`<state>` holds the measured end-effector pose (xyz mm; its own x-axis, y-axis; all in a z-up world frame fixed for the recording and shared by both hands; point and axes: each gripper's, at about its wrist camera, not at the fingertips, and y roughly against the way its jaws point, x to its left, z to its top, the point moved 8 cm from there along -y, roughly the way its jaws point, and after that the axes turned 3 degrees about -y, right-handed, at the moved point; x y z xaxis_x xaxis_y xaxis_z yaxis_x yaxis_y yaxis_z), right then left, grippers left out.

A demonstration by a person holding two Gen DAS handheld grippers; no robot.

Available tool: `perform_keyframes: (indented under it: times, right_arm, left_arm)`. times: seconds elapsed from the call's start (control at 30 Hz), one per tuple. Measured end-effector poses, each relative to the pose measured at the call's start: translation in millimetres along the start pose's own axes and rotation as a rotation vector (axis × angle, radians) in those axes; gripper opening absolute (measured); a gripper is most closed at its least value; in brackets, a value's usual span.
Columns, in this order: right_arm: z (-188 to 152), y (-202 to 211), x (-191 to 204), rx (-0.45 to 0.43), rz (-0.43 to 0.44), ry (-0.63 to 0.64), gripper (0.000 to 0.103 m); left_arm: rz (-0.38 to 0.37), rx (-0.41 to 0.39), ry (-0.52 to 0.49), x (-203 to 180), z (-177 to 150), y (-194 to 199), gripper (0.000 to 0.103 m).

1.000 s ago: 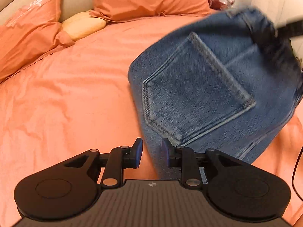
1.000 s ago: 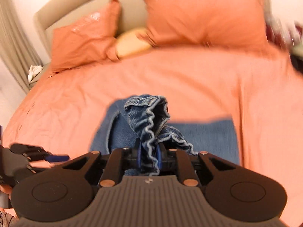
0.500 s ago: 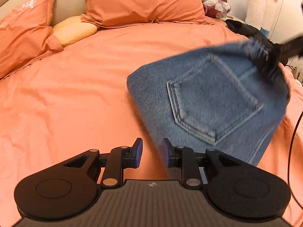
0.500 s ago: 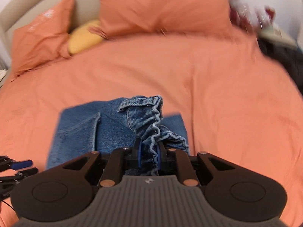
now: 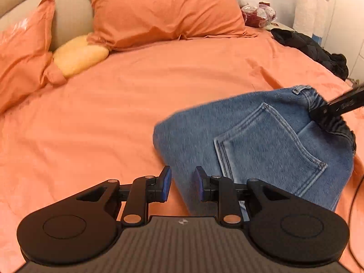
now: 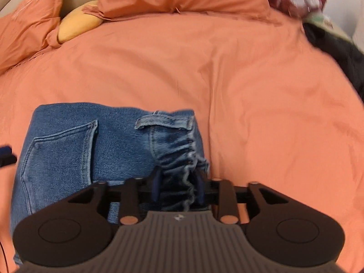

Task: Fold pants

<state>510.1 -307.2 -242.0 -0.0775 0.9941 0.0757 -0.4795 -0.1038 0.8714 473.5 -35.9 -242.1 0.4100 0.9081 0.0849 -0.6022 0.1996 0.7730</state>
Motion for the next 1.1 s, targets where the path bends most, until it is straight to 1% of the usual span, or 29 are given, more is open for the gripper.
perform_keyframes:
  times: [0.03,0.1,0.17,0.23,0.27,0.3,0.33,0.37,0.4,0.5,0.53,0.6,0.67,0.77,0.83,0.9,1.0,1.1]
  right_arm:
    - [6,8,1,-0.029,-0.003,0.012,0.036]
    - [18,22,7,-0.081,0.009,0.021,0.036]
    - [27,26,17,-0.105,0.038,0.022,0.034]
    - [31,18,26,-0.094,0.052,0.020,0.016]
    - [32,11,29,-0.084,0.050,0.017,0.015]
    - [31,3,28,-0.071,0.029,0.014,0.013]
    - [30,-6,25,-0.059,-0.001,0.016,0.007]
    - [29,-15,22,-0.052,-0.029,0.021,0.005]
    - [27,-24,18,-0.039,-0.032,0.018,0.007]
    - [21,-46,9,-0.009,-0.013,-0.031,0.007]
    - [20,-50,9,-0.009,-0.017,-0.027,0.007]
    - [19,-57,10,-0.015,-0.030,-0.009,0.007]
    - [19,-57,10,-0.020,-0.043,-0.007,0.007]
    - [20,-45,18,-0.032,-0.067,0.054,0.007]
    - [22,-24,19,-0.066,-0.051,0.072,0.008]
    - [17,1,18,-0.099,-0.017,0.081,0.008]
    - [-5,33,14,-0.091,0.028,0.125,0.008]
    - [-33,57,15,-0.087,0.057,0.160,0.008]
  left_arm:
    - [0.008,0.000,-0.013,1,4,0,0.029]
    - [0.013,0.004,-0.024,1,13,-3,0.029]
    - [0.016,0.008,-0.009,4,21,-8,0.029]
    - [0.007,0.010,0.037,6,28,-15,0.029]
    - [0.000,0.014,0.065,8,31,-20,0.029]
    - [-0.004,0.022,0.086,9,32,-27,0.029]
    - [0.002,0.034,0.095,12,33,-33,0.026]
    - [0.018,0.050,0.101,14,32,-41,0.025]
    - [0.027,0.063,0.114,17,30,-49,0.025]
    - [0.019,0.149,0.143,21,19,-73,0.025]
    - [0.021,0.164,0.143,21,17,-79,0.025]
    - [0.036,0.180,0.110,19,14,-88,0.025]
    - [0.055,0.191,0.106,17,15,-89,0.025]
    - [0.089,0.182,0.033,12,20,-76,0.025]
    - [0.105,0.161,-0.010,11,20,-58,0.024]
    - [0.081,0.145,-0.025,12,13,-36,0.024]
    - [0.041,0.135,-0.072,4,-5,-3,0.024]
    - [0.014,0.114,-0.110,-15,-24,25,0.024]
